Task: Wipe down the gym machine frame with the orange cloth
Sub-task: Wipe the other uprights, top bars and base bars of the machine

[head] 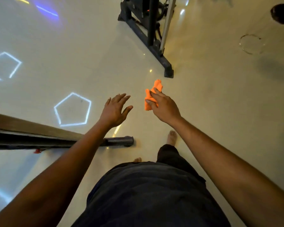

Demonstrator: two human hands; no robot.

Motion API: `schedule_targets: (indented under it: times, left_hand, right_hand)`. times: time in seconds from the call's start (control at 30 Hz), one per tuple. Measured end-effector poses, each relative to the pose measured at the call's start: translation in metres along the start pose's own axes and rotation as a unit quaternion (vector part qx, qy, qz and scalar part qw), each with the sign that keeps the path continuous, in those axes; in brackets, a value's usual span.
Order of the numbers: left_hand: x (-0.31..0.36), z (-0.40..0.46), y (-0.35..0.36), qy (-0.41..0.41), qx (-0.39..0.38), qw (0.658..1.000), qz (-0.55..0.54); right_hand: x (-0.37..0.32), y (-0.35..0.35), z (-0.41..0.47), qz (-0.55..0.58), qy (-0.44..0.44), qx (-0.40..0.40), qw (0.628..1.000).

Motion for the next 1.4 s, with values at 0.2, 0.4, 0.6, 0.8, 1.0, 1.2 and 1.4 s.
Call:
schedule_targets:
  times: [0.2, 0.4, 0.6, 0.8, 1.0, 1.2, 1.4]
  left_hand:
    - [-0.039, 0.069, -0.036, -0.153, 0.051, 0.986, -0.043]
    - [-0.051, 0.088, -0.063, -0.316, 0.120, 0.928, -0.156]
    - [-0.100, 0.095, -0.085, -0.434, 0.222, 0.834, -0.257]
    - [-0.182, 0.107, -0.141, -0.475, 0.339, 0.752, -0.307]
    - [-0.254, 0.089, -0.195, -0.538, 0.396, 0.680, -0.302]
    - [-0.280, 0.010, -0.236, -0.655, 0.449, 0.550, -0.259]
    - [-0.231, -0.090, -0.332, -0.762, 0.511, 0.372, -0.138]
  right_hand:
    - [-0.016, -0.026, 0.153, -0.024, -0.122, -0.095, 0.988]
    - [-0.054, -0.039, 0.272, -0.068, -0.250, -0.188, 0.947]
    - [-0.131, -0.011, 0.368, -0.104, -0.374, -0.257, 0.885]
    - [-0.240, 0.019, 0.439, -0.131, -0.460, -0.291, 0.828]
    - [-0.351, 0.056, 0.491, -0.158, -0.546, -0.331, 0.753]
    - [-0.496, 0.089, 0.479, -0.122, -0.645, -0.393, 0.644]
    - [-0.664, 0.043, 0.392, -0.050, -0.790, -0.416, 0.447]
Point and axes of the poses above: each hand's wrist, its own z-axis towards the middle knuckle, its own y-axis out of the palm, x = y × z, the point moved 10 cm from there along z, towards the middle knuckle, and after that the axes turned 5 degrees about -x, right-handed, at the moved point
